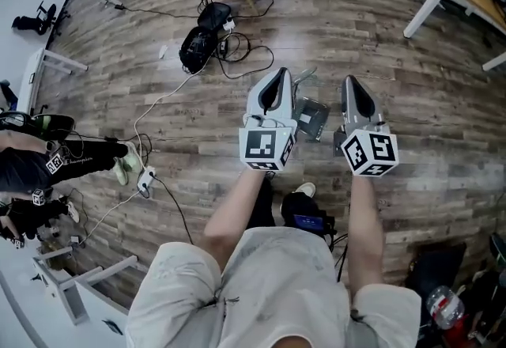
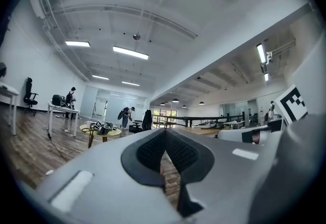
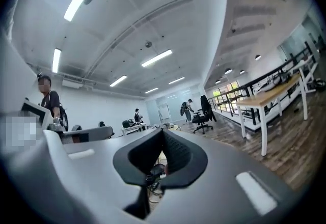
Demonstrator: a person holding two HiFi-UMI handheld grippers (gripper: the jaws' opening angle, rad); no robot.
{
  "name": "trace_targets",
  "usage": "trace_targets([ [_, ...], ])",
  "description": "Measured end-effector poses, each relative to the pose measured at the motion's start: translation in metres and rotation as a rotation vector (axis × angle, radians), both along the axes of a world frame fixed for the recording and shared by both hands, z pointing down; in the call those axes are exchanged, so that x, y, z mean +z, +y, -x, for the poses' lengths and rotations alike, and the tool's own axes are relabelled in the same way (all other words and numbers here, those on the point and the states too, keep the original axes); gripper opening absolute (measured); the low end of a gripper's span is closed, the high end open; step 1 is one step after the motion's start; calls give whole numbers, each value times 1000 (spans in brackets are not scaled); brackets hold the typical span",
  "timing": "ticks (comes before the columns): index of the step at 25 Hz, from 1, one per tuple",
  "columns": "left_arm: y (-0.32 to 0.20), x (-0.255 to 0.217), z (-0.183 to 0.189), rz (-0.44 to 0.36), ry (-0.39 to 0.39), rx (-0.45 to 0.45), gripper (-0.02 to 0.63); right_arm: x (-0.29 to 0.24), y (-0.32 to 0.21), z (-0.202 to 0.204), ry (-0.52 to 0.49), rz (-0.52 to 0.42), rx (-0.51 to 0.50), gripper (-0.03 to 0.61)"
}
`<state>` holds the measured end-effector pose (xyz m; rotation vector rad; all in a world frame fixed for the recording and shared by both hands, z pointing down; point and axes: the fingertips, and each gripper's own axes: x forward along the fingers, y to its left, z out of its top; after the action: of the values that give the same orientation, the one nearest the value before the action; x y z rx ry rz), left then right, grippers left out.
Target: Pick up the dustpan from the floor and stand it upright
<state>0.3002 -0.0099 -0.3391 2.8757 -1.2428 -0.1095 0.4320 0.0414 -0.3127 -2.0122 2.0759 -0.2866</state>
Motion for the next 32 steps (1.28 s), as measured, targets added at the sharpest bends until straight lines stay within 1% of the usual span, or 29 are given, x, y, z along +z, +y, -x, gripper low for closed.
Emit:
trace_targets([
  [2, 24, -15, 6, -8, 1, -11, 18, -20, 24, 6, 58, -13, 11, 5],
  [5, 41, -33, 29, -24, 5, -28, 18, -40, 43, 27, 127, -26, 21, 5],
  [7, 64, -44, 47, -31, 11, -26, 18, -50, 67, 46, 150, -32, 27, 5],
  [9, 99, -52, 73, -43, 16, -21, 18, -55, 104, 72, 164, -38, 34, 5],
  [11, 143, -58, 108, -55, 23, -18, 18, -60, 148, 106, 181, -46, 43, 5],
  [14, 217, -66, 176, -63, 32, -16, 18, -70, 222, 173, 208, -57, 58, 5],
  [17, 289, -70, 250, -62, 14, -21, 18, -77, 295, 246, 220, -64, 68, 5],
  [22, 399, -71, 373, -48, -21, -29, 18, -83, 402, 364, 234, -50, 74, 5],
  [25, 451, -75, 439, -47, -21, -33, 18, -92, 451, 428, 263, -44, 68, 5],
  [26, 461, -76, 455, -41, -21, -37, 18, -96, 461, 444, 274, -44, 64, 5],
  [28, 472, -78, 475, -22, -18, -43, 18, -102, 473, 464, 291, -43, 58, 5],
  [32, 485, -80, 488, -9, -2, -37, 18, -107, 493, 476, 298, -30, 60, 5],
])
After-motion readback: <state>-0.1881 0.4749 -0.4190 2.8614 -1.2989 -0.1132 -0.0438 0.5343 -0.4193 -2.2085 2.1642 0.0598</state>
